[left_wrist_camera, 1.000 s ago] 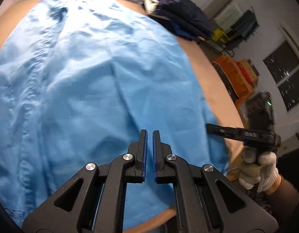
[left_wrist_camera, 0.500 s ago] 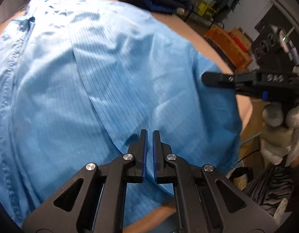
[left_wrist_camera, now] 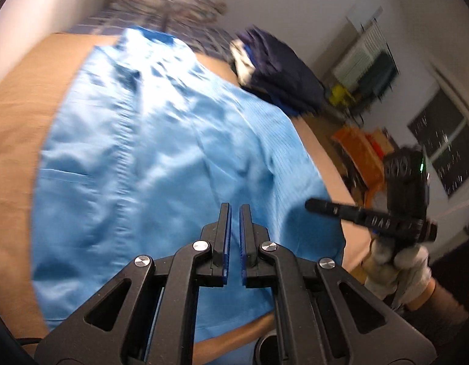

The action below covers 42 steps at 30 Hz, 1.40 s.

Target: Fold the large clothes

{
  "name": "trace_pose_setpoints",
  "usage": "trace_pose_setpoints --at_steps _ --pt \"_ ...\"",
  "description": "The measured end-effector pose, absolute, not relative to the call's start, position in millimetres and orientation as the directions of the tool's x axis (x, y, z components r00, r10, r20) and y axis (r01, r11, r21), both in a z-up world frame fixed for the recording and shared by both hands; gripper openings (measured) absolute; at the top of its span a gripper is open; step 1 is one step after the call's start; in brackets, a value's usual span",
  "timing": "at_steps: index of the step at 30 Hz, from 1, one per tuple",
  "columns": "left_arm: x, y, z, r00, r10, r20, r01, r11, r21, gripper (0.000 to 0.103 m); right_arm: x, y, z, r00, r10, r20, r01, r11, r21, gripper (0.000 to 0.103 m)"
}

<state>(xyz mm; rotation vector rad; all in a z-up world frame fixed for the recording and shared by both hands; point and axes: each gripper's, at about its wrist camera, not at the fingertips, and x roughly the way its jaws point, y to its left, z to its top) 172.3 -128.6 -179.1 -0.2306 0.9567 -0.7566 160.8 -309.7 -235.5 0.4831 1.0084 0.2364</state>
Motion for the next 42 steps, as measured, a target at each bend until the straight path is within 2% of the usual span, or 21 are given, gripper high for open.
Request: trace_pose_setpoints --at_steps 7,14,19,28,30,31,32,38,42 --pt "193 -74 -175 0.425 -0.647 -0.633 0.385 0.762 -0.52 0.001 186 -252 -244 0.456 0.403 -0.794 -0.066 0.904 0.422 0.0" --pt "202 -47 -181 0.454 -0.617 -0.642 0.327 0.786 -0.524 0.001 210 -198 -278 0.323 0.394 -0.86 -0.156 0.919 0.363 0.0" --pt "205 -46 -191 0.444 -0.601 -0.665 0.312 0.799 -0.513 0.001 208 -183 -297 0.254 0.392 -0.884 -0.206 0.915 0.347 0.0" --pt "206 -65 -206 0.389 -0.604 -0.695 0.326 0.796 -0.51 0.001 201 -187 -291 0.254 0.396 -0.882 -0.23 0.911 0.342 0.001" --pt "207 -69 -209 0.376 -0.604 -0.703 0.327 0.796 -0.509 0.001 198 -190 -289 0.259 0.427 -0.866 -0.237 0.897 0.372 0.01" --pt "206 -71 -211 0.365 -0.605 -0.707 0.327 0.795 -0.511 0.001 198 -192 -285 0.257 0.445 -0.858 -0.232 0.89 0.392 0.024" --pt "206 -73 -212 0.356 -0.608 -0.71 0.328 0.792 -0.514 0.001 196 -196 -280 0.263 0.476 -0.839 -0.231 0.876 0.424 0.033" --pt "204 -77 -216 0.332 -0.612 -0.717 0.33 0.788 -0.52 0.001 176 -254 -228 0.411 0.63 -0.659 -0.209 0.769 0.604 0.033" --pt "206 -79 -219 0.318 -0.621 -0.716 0.324 0.781 -0.534 0.001 165 -289 -240 0.459 0.495 -0.738 -0.069 0.848 0.525 0.026"
